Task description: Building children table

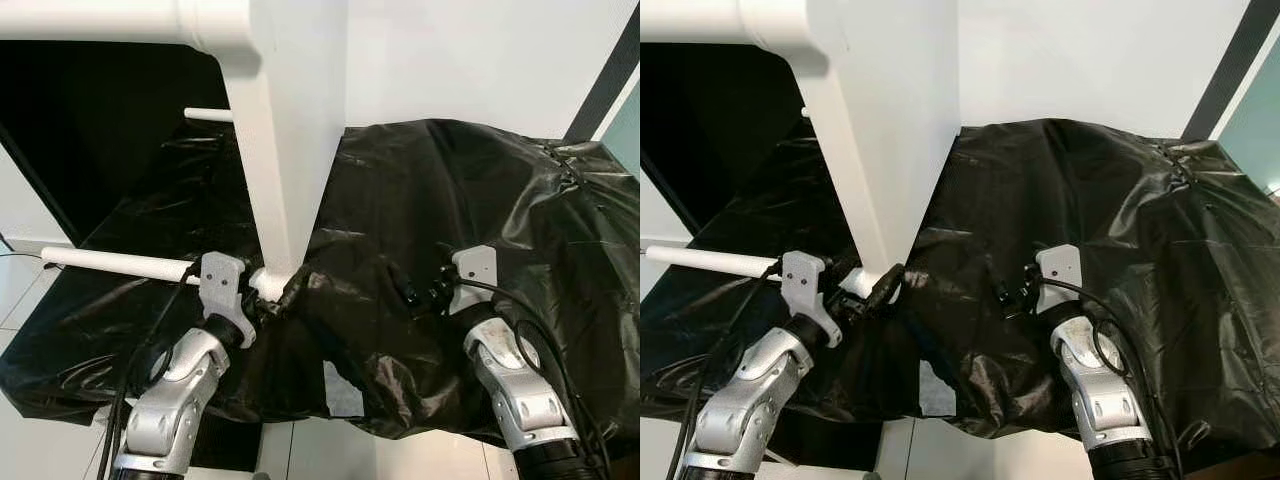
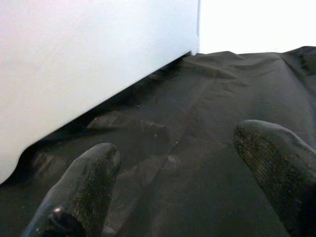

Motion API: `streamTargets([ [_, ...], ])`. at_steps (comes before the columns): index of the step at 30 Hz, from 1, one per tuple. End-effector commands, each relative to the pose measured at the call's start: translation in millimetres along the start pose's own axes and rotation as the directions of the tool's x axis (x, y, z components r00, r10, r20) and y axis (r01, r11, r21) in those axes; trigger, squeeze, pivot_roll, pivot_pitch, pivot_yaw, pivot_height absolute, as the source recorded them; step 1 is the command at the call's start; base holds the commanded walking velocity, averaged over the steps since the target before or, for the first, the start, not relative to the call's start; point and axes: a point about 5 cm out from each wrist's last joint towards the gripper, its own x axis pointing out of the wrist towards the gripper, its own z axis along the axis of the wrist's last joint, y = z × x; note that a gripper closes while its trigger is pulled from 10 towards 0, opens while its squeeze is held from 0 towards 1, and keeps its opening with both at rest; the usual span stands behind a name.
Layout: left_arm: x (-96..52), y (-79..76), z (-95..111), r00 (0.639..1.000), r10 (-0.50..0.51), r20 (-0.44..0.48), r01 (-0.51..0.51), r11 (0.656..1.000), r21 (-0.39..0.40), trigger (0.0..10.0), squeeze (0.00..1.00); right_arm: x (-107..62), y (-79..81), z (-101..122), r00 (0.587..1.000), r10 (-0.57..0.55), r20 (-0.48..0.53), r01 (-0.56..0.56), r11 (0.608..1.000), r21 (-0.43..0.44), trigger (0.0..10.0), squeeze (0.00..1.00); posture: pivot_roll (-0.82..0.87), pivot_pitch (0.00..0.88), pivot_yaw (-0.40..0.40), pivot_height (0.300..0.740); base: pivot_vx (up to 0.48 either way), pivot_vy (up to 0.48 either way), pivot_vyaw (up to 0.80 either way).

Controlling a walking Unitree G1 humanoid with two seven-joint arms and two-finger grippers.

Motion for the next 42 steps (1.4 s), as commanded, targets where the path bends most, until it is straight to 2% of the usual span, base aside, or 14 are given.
streamTargets([
  [1, 1.8, -0.9, -1, 0.999, 0.031, -0.008, -0.031, 0.999, 0.004, 10.0, 0.0, -1.2, -1.7, -3, 1.0, -0.012, -0.018, 0.012, 1.0, 0.003, 10.0, 0.0, 0.02, 0.0, -0.015, 0.74, 0.0, 0.0, 0.0],
  [6, 0.6, 5.9, 3, 0.998, 0.063, 0.009, -0.063, 0.998, 0.021, 10.0, 0.0, -1.3, -2.3, -3, 1.0, -0.018, -0.017, 0.018, 1.0, 0.001, 10.0, 0.0, 0.02, 0.0, -0.009, 0.74, 0.0, 0.0, 0.0],
  [8, -7.5, 19.2, 3, 0.998, 0.058, -0.014, -0.057, 0.996, 0.072, 10.0, 0.0, -1.3, -3.0, -3, 1.0, -0.021, -0.016, 0.021, 1.0, 0.001, 10.0, 0.0, 0.02, 0.0, -0.01, 0.74, 0.0, 0.0, 0.0],
  [9, -7.5, 19.2, 3, 0.998, 0.058, -0.014, -0.057, 0.996, 0.072, 10.0, 0.0, -1.3, -3.0, -3, 1.0, -0.021, -0.016, 0.021, 1.0, 0.001, 10.0, 0.0, 0.02, 0.0, -0.01, 0.74, 0.0, 0.0, 0.0],
  [11, -14.5, 41.8, 6, 0.993, 0.109, -0.039, -0.104, 0.988, 0.116, 10.0, 0.0, -1.2, -3.6, -3, 1.0, -0.023, -0.015, 0.023, 1.0, 0.002, 10.0, 0.0, 0.02, 0.0, -0.01, 0.74, 0.0, 0.0, 0.0],
  [13, -16.0, 49.5, 7, 0.99, 0.132, -0.042, -0.126, 0.983, 0.134, 10.0, 0.0, -1.1, -3.6, -3, 1.0, -0.023, -0.015, 0.023, 1.0, 0.001, 10.0, 0.0, 0.02, 0.0, -0.011, 0.74, 0.0, 0.0, 0.0],
  [18, -14.9, 60.2, 8, 0.986, 0.162, -0.047, -0.151, 0.973, 0.173, 10.0, 0.0, -0.9, -3.3, -3, 1.0, -0.023, -0.015, 0.023, 1.0, -0.001, 10.0, 0.0, 0.01, 0.0, -0.009, 0.74, 0.0, 0.0, 0.0],
  [21, -2.5, 69.8, 9, 0.979, 0.202, -0.035, -0.189, 0.953, 0.238, 10.0, 0.0, -0.9, -3.4, -1, 1.0, -0.025, -0.013, 0.025, 1.0, -0.001, 10.0, 0.0, 0.0, 0.0, -0.007, 0.74, 0.0, 0.0, 0.0],
  [26, 13.7, 67.3, 9, 0.977, 0.215, -0.007, -0.207, 0.947, 0.247, 10.0, 0.0, -1.7, -4.3, -1, 0.999, -0.029, -0.014, 0.029, 1.0, -0.005, 10.0, 0.0, 0.0, 0.0, -0.007, 0.74, 0.0, 0.0, 0.0],
  [28, 30.8, 59.9, 9, 0.982, 0.189, 0.02, -0.189, 0.953, 0.239, 10.0, 0.0, -2.2, -4.4, 0, 0.999, -0.03, -0.015, 0.029, 1.0, -0.007, 10.0, 0.0, -0.01, 0.0, -0.007, 0.74, 0.0, 0.0, 0.0],
  [30, 38.7, 54.6, 10, 0.988, 0.151, 0.043, -0.157, 0.957, 0.243, 10.0, 0.0, -2.4, -4.1, 0, 0.999, -0.029, -0.015, 0.029, 1.0, -0.006, 10.0, 0.0, -0.01, 0.0, -0.008, 0.74, 0.0, 0.0, 0.0],
  [32, 38.7, 54.6, 10, 0.988, 0.151, 0.043, -0.157, 0.957, 0.243, 10.0, 0.0, -2.4, -4.1, 0, 0.999, -0.029, -0.015, 0.029, 1.0, -0.006, 10.0, 0.0, -0.01, 0.0, -0.008, 0.74, 0.0, 0.0, 0.0],
  [36, 53.7, 35.5, 1, 0.996, -0.084, 0.027, 0.077, 0.978, 0.192, 10.0, 0.0, -4.4, -4.8, 2, 0.999, -0.029, -0.015, 0.029, 1.0, -0.013, 10.0, 0.0, -0.04, 0.0, 0.003, 0.74, 0.0, 0.0, 0.0],
  [42, 52.9, 29.6, -6, 0.986, -0.165, -0.008, 0.164, 0.972, 0.171, 10.0, 0.0, -6.5, -6.8, 1, 0.999, -0.038, -0.021, 0.038, 0.999, -0.017, 10.0, 0.0, -0.04, 0.001, 0.005, 0.74, 0.0, 0.0, 0.0],
])
